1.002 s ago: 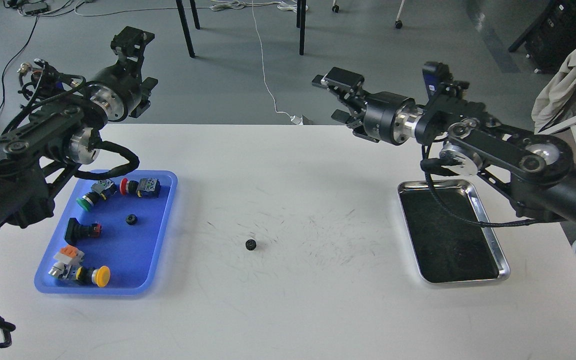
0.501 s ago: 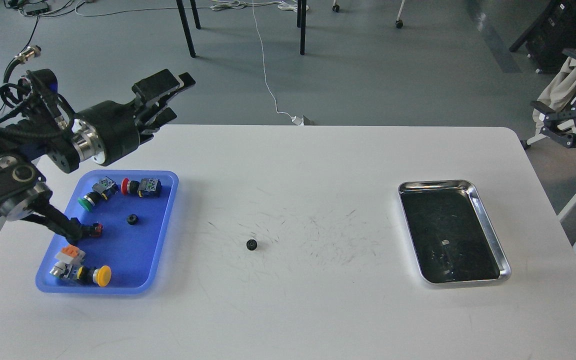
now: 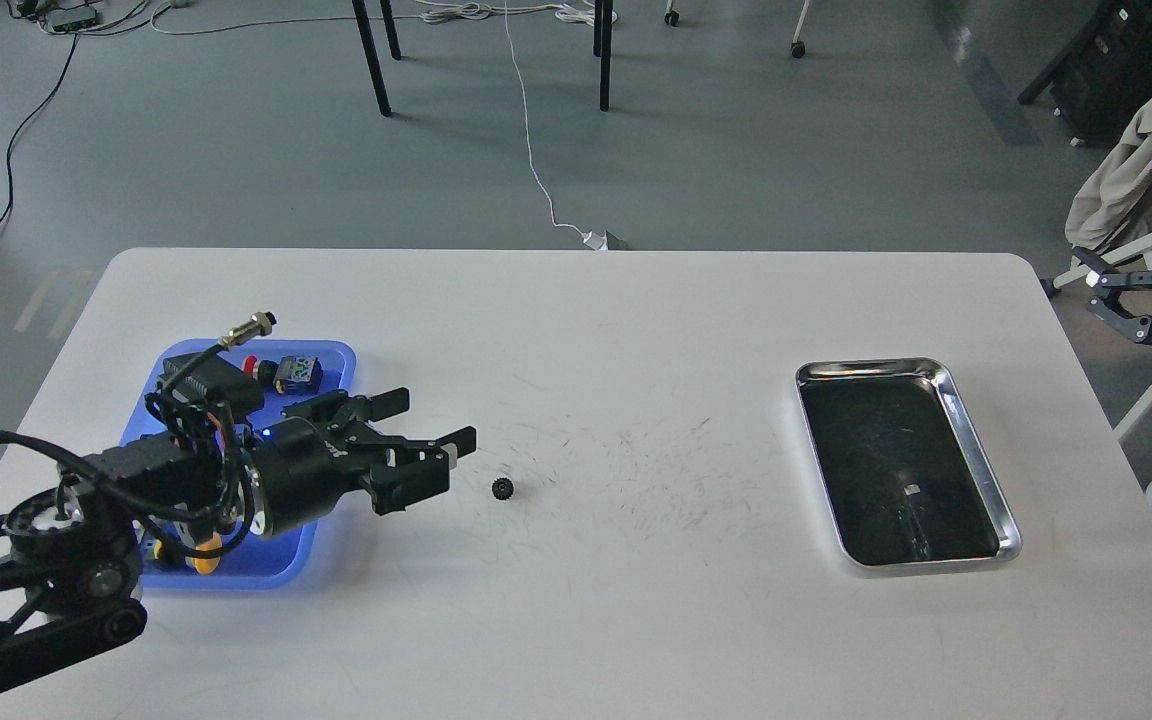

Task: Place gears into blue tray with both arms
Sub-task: 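Reach the left gripper to the black part on the table and grasp it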

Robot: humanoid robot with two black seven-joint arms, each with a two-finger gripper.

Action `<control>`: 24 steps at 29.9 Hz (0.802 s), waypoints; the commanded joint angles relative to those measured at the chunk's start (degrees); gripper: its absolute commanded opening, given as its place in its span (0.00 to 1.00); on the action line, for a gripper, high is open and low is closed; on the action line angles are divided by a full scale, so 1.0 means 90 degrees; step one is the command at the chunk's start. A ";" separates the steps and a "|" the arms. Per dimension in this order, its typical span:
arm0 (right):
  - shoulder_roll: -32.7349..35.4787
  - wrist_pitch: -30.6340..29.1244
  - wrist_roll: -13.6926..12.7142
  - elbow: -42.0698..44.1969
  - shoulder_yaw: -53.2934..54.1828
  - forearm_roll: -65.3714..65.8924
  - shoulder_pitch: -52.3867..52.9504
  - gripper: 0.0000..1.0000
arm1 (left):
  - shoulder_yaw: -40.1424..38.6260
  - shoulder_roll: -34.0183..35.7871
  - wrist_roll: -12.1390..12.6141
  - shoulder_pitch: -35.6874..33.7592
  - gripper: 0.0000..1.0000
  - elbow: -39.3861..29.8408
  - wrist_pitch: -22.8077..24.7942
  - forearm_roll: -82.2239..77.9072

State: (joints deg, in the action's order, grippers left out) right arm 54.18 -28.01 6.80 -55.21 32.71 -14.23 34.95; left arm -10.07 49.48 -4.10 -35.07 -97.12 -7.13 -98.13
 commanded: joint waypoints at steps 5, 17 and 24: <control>-0.0170 0.0001 -0.0004 0.0022 0.0008 0.0000 -0.0016 0.96 | -0.0043 -0.0946 0.0016 0.0352 0.99 0.1004 -0.0106 -0.1537; -0.0151 0.0016 0.0006 0.0061 0.0057 0.0000 -0.0016 0.96 | -0.0072 -0.2089 0.0095 0.0538 0.96 0.2362 -0.0437 -0.2485; -0.0102 0.0026 0.0006 0.0051 0.0077 0.0000 -0.0006 0.96 | -0.0063 -0.2451 0.0085 0.0547 0.94 0.2909 -0.0457 -0.2515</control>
State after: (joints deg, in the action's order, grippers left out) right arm 53.04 -27.79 6.85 -54.70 33.36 -14.24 34.84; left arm -10.71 28.42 -3.28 -30.22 -72.50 -11.19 -120.74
